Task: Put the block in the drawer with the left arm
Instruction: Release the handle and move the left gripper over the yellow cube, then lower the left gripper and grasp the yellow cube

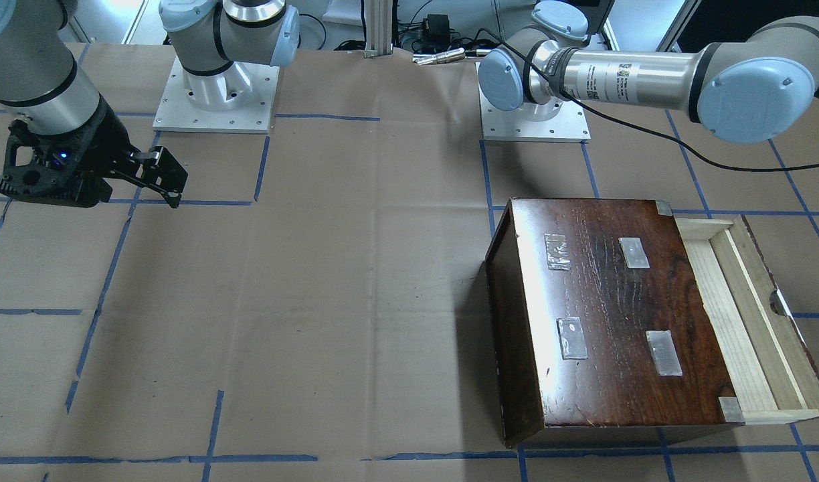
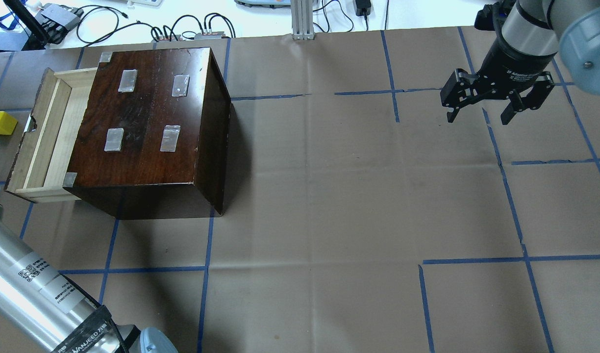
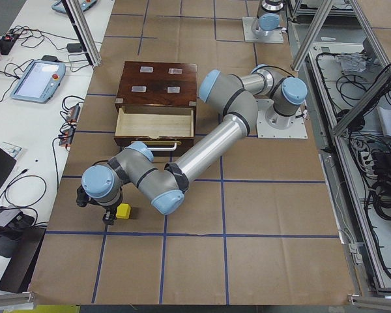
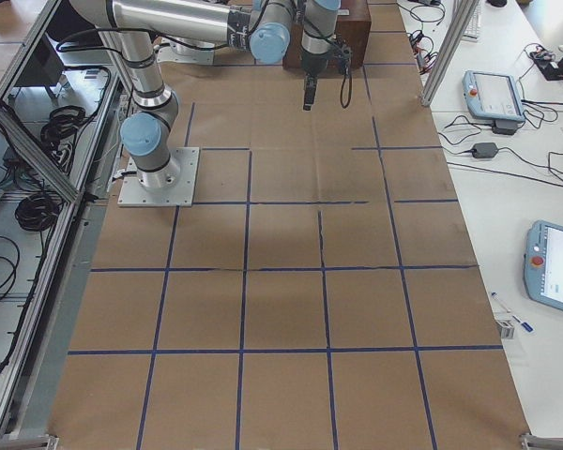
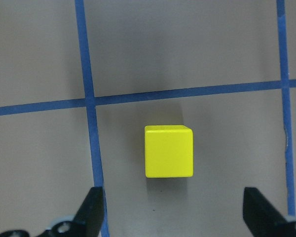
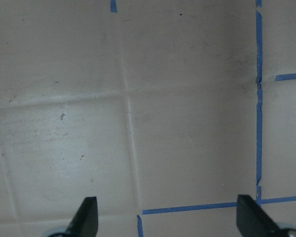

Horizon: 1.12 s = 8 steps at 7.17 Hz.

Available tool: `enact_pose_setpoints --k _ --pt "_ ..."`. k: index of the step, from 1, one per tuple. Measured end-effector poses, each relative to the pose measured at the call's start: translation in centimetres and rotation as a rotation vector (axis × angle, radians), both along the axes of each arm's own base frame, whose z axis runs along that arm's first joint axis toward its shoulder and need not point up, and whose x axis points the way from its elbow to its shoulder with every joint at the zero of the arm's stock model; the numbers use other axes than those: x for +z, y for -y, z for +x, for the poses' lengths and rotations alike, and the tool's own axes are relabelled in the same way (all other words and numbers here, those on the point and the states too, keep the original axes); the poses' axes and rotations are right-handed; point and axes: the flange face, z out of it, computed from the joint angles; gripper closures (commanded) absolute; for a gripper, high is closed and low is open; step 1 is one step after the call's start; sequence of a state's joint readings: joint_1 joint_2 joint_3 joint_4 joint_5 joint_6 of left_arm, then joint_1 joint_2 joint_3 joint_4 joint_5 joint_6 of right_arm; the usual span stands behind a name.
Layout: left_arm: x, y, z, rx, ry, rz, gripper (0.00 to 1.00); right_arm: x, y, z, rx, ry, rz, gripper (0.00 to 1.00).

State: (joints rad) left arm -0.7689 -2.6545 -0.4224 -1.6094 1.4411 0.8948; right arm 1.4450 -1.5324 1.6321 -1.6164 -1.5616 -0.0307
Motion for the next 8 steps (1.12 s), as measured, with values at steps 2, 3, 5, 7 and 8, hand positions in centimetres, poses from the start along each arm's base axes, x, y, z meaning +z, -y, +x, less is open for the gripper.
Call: enact_pose_setpoints --k 2,3,5,7,8 --pt "-2.4 0.7 -0.5 -0.006 -0.022 0.022 0.06 0.0 0.0 0.0 0.000 0.000 0.000 0.00" --pt "-3.9 0.9 -0.7 -0.007 -0.036 0.037 0.06 0.0 0.0 0.0 -0.001 0.000 0.000 0.00" --pt "-6.5 1.0 -0.7 -0.006 -0.058 0.067 0.06 0.0 0.0 0.0 0.000 0.000 0.000 0.00" --pt "-8.2 1.0 -0.6 -0.004 -0.072 0.084 0.06 0.0 0.0 0.0 0.000 0.000 0.000 0.00" --pt "-9.4 1.1 -0.5 -0.003 -0.081 0.093 0.06 0.0 0.0 0.0 0.000 0.000 0.000 0.00"
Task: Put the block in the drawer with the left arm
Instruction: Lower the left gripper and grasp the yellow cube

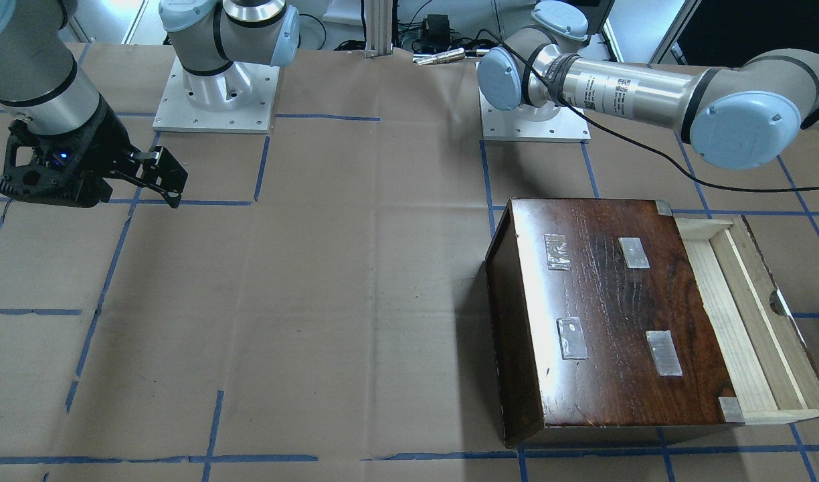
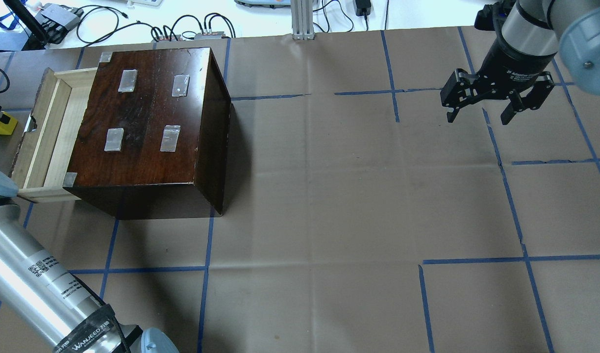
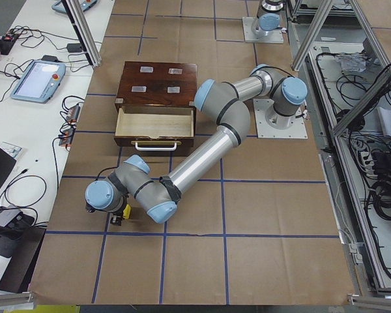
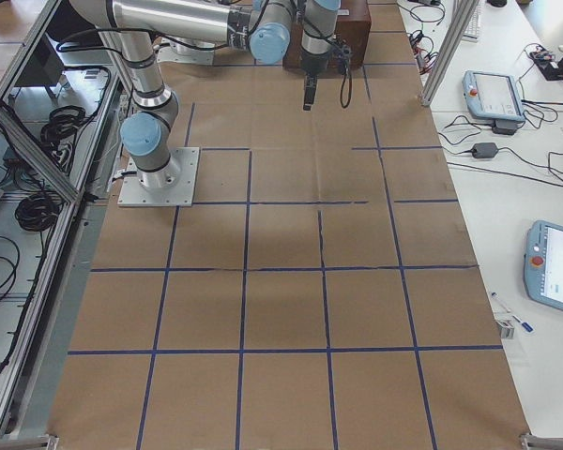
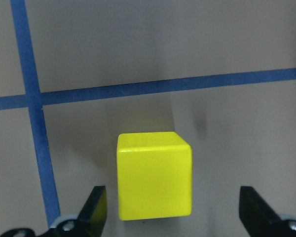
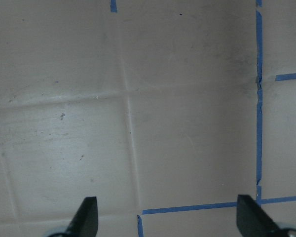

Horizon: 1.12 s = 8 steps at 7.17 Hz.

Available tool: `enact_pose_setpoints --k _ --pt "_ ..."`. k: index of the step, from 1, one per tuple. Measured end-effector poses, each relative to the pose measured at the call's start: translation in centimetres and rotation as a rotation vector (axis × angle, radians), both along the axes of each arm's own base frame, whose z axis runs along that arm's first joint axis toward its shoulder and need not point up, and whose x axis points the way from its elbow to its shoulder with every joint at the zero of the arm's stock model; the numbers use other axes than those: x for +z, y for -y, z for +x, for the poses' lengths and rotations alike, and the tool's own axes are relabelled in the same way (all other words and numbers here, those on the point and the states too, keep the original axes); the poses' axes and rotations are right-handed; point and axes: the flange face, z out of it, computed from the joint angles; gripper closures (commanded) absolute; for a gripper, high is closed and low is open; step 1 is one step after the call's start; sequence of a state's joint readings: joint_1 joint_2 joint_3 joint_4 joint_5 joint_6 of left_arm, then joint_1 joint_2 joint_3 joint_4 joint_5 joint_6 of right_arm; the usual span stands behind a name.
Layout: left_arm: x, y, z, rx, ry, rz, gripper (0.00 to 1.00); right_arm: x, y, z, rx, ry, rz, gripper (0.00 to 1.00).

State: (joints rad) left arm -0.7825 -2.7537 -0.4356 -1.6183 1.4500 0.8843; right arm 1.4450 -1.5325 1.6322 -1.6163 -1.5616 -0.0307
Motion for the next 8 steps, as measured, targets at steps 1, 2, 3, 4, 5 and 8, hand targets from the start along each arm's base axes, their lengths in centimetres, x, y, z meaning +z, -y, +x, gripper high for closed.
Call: enact_pose_setpoints --k 1,2,3,4,5,8 --pt "-0.7 0.1 0.0 0.000 -0.004 0.003 0.21 0.0 0.0 0.0 0.000 0.000 0.000 0.00" --pt "-1.0 0.1 0.1 0.000 0.000 0.005 0.37 0.0 0.0 0.0 0.000 0.000 0.000 0.00" --pt "-1.0 0.0 0.3 0.000 0.010 0.009 0.51 0.0 0.0 0.0 0.000 0.000 0.000 0.00" --pt "-0.8 0.0 0.4 -0.001 0.022 0.014 0.64 0.0 0.0 0.0 0.000 0.000 0.000 0.00" --pt "-0.5 0.0 0.6 -0.003 0.035 0.018 0.74 0.0 0.0 0.0 0.000 0.000 -0.001 0.00" --pt "1.1 -0.2 0.7 -0.006 0.063 0.019 0.87 0.0 0.0 0.0 0.000 0.000 0.000 0.00"
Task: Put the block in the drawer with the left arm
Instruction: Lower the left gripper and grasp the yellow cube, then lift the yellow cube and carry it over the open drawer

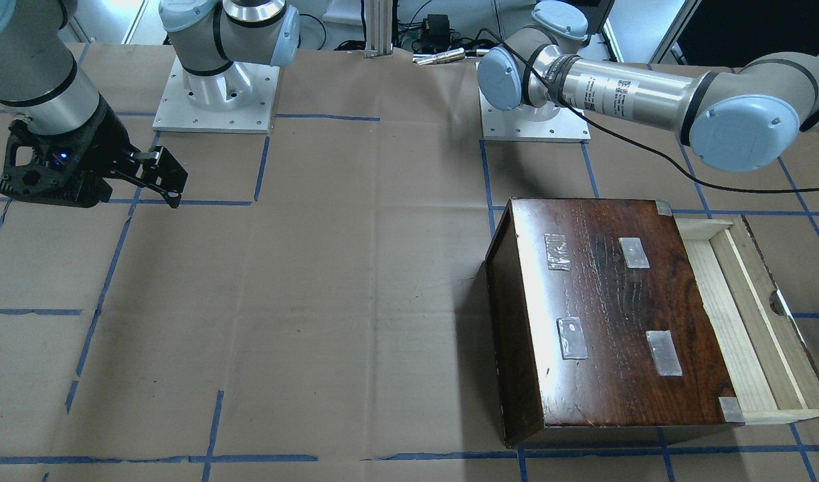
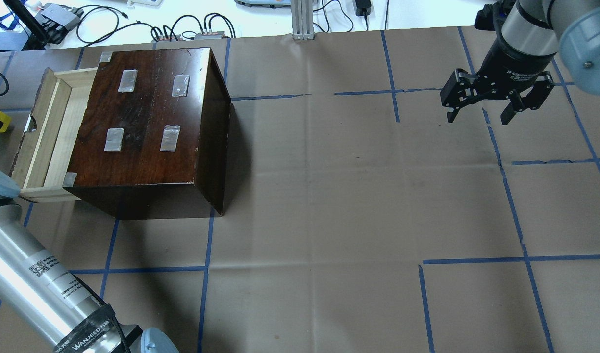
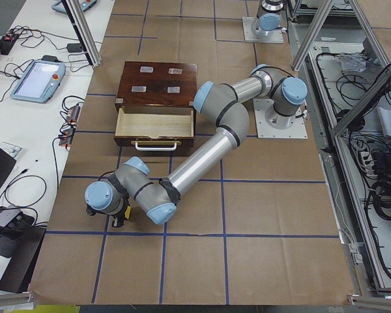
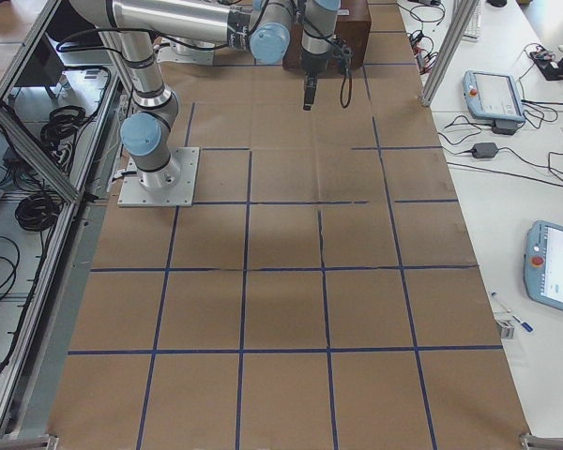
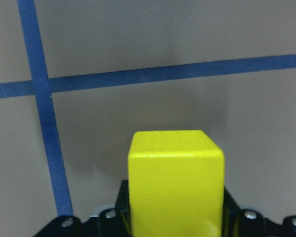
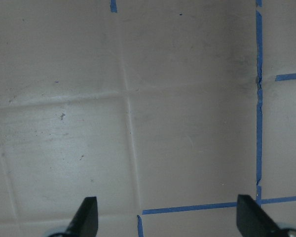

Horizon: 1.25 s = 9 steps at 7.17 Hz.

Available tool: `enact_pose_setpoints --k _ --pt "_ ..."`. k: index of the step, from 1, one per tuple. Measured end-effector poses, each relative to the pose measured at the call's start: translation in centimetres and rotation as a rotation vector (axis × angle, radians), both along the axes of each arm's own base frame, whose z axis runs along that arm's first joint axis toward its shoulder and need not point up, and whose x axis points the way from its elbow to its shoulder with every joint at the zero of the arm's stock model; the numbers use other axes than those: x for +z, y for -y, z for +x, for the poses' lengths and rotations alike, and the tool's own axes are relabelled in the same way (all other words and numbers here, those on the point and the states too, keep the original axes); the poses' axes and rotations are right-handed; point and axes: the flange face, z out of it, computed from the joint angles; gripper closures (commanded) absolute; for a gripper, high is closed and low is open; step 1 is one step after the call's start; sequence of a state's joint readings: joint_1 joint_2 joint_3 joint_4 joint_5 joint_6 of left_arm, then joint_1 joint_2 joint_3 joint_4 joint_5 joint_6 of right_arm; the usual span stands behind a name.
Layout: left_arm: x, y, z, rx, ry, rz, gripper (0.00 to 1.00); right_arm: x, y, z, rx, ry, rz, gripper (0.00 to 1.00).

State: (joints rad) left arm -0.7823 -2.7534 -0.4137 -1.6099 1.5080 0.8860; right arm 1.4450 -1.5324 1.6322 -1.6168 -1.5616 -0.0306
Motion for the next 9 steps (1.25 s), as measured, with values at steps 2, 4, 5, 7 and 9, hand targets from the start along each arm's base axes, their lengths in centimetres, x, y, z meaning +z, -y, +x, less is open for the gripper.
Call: enact_pose_setpoints --k 2,4,5,7,9 --pt "3.6 -0.5 -0.5 -0.001 0.010 -0.008 0.87 0.0 0.0 0.0 0.000 0.000 0.000 0.00" --pt "8.8 -1.9 -1.4 0.004 0.009 -0.005 0.88 0.0 0.0 0.0 0.000 0.000 -0.001 0.00" --pt "10.8 -2.7 -2.1 0.008 -0.011 0.016 0.88 0.0 0.0 0.0 0.000 0.000 0.000 0.00" --pt "15.3 -4.8 -4.6 0.031 -0.055 0.064 0.88 0.0 0.0 0.0 0.000 0.000 0.000 0.00" --pt "19.7 -7.7 -8.0 0.075 -0.075 0.089 0.88 0.0 0.0 0.0 0.000 0.000 -0.001 0.00"
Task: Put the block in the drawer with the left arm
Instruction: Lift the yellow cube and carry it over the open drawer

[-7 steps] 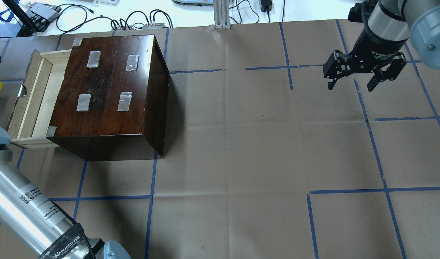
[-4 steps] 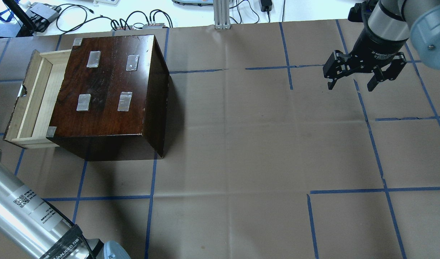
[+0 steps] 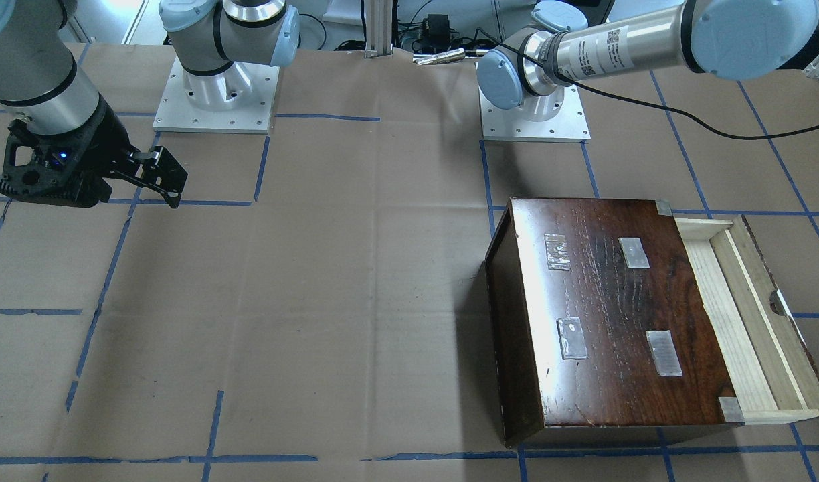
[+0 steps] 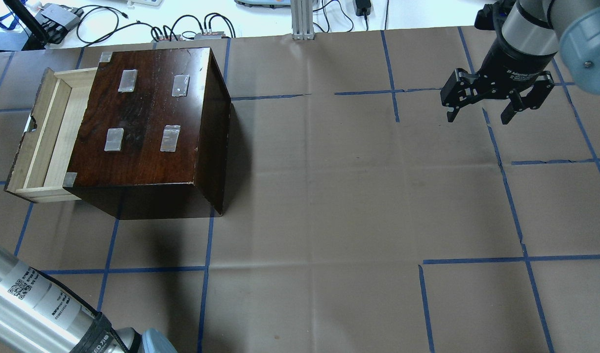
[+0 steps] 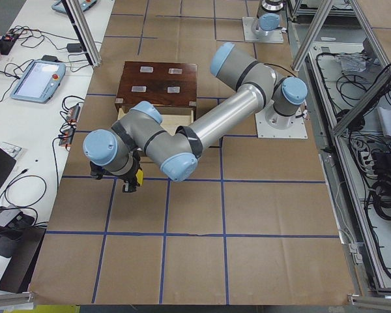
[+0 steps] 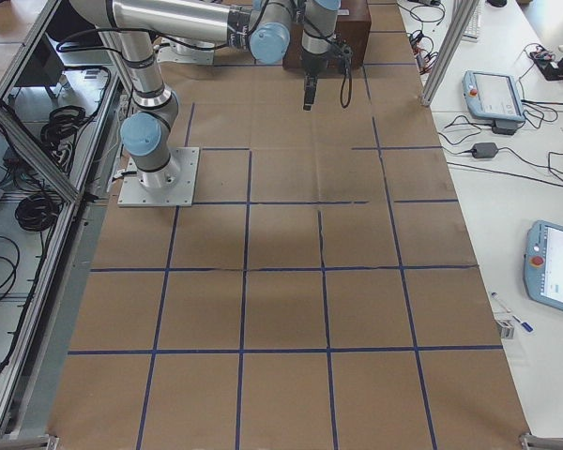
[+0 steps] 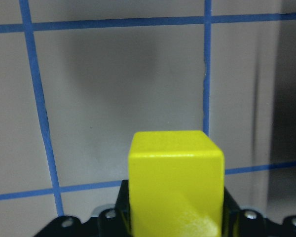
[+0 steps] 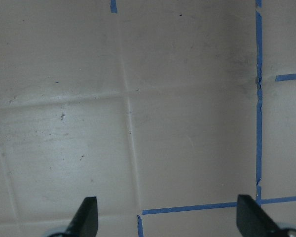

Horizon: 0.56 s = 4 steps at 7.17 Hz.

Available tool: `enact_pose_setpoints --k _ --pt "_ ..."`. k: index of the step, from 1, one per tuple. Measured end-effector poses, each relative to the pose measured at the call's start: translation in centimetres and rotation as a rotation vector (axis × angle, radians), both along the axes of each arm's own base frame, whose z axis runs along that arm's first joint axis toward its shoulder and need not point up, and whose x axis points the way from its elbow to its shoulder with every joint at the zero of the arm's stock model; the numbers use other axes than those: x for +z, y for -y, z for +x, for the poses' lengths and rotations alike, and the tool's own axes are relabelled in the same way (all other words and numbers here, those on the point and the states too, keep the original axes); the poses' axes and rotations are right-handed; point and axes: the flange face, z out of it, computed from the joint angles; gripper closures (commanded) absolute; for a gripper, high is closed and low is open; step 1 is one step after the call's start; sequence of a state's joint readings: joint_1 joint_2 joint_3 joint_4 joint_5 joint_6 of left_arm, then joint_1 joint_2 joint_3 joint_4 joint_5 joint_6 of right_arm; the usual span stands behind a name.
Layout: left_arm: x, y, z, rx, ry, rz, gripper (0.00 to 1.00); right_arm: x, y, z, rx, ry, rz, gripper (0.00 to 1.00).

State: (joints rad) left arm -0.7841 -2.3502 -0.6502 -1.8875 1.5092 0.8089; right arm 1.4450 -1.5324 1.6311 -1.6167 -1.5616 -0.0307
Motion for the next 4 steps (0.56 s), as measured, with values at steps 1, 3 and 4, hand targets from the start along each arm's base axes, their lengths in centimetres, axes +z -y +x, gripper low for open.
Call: enact_pose_setpoints --k 1,3,4 --pt "1.8 -1.9 -2.1 0.036 -0.005 0.011 0.88 0.0 0.0 0.0 0.000 0.000 0.000 0.00" --pt "4.0 -4.4 -8.6 0.082 0.007 0.020 0.88 0.0 0.0 0.0 0.000 0.000 0.000 0.00" --pt "4.0 -4.3 -13.3 0.080 0.024 0.013 0.88 0.0 0.0 0.0 0.000 0.000 0.001 0.00"
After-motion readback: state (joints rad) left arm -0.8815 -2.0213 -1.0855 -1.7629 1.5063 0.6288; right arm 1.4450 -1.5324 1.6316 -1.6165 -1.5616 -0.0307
